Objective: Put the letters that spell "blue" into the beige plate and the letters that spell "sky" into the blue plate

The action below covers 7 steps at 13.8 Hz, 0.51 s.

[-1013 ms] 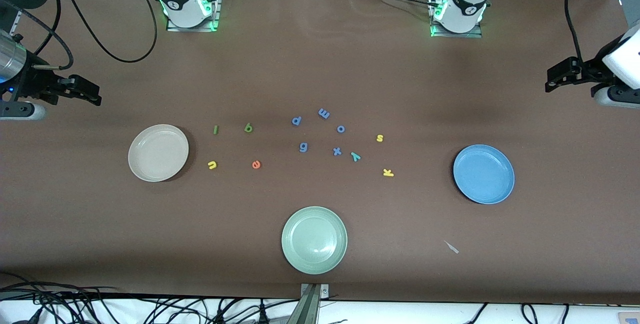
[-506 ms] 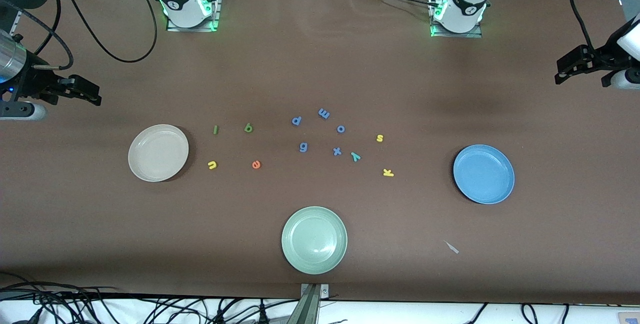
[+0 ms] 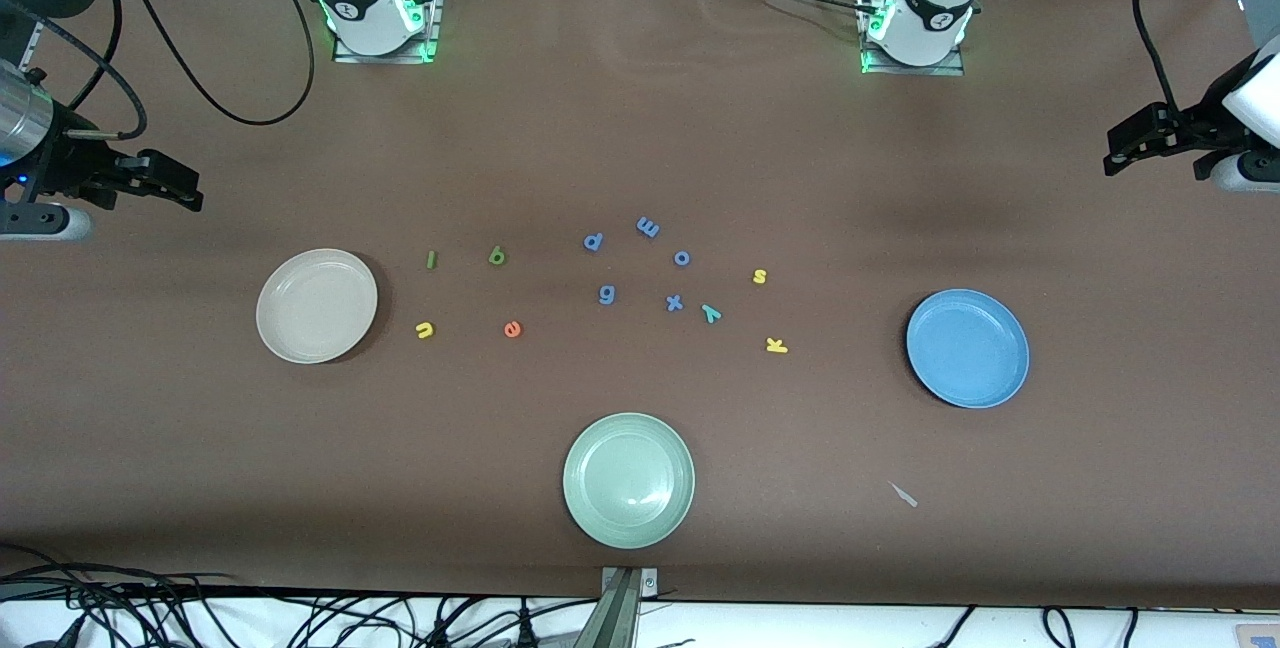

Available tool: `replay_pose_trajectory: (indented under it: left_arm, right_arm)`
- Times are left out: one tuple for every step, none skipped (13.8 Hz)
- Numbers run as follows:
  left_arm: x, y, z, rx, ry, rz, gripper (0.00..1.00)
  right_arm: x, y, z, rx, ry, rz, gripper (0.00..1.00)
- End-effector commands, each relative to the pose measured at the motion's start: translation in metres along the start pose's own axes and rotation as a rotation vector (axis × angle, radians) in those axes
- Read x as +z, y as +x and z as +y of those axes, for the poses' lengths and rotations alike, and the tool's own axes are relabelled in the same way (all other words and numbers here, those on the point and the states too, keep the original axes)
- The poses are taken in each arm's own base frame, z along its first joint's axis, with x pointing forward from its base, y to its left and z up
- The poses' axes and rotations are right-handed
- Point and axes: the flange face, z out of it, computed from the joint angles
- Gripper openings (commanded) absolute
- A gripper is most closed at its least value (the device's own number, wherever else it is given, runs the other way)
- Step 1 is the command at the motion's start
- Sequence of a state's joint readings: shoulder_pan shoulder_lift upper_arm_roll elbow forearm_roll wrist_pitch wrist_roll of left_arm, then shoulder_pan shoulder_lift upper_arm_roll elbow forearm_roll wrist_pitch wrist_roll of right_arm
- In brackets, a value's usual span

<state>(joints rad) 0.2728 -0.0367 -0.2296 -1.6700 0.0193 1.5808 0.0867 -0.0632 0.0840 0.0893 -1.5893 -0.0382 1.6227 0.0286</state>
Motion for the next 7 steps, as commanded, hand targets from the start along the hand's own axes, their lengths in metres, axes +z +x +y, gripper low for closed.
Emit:
replay_pose_trajectory:
  left_arm:
    - [0.003, 0.01, 0.0, 0.001, -0.027, 0.007, 1.0]
    - [0.003, 0.011, 0.003, 0.007, -0.028, 0.007, 1.0]
    - [0.001, 0.011, 0.01, 0.019, -0.027, 0.011, 1.0]
    - [0.0, 0.014, 0.02, 0.041, -0.022, 0.013, 1.0]
    - [0.006, 0.021, 0.035, 0.071, -0.018, 0.002, 1.0]
    - [0.007, 0.025, 0.037, 0.075, -0.021, 0.003, 1.0]
    - [0.004, 0.027, 0.035, 0.071, -0.024, 0.007, 1.0]
  right_arm:
    - [-0.002, -0.001, 0.001, -0.008, 0.013, -0.003, 1.0]
    - [-0.002, -0.001, 0.001, -0.008, 0.013, -0.003, 1.0]
    - [-0.002, -0.001, 0.001, -0.008, 0.013, -0.003, 1.0]
    - [-0.002, -0.001, 0.001, -0.008, 0.014, -0.003, 1.0]
    - [-0.002, -0.001, 0.001, -0.009, 0.014, -0.003, 1.0]
    - [-0.002, -0.001, 0.001, -0.008, 0.014, -0.003, 1.0]
    - [-0.002, -0.001, 0.001, -0.009, 0.014, -0.003, 1.0]
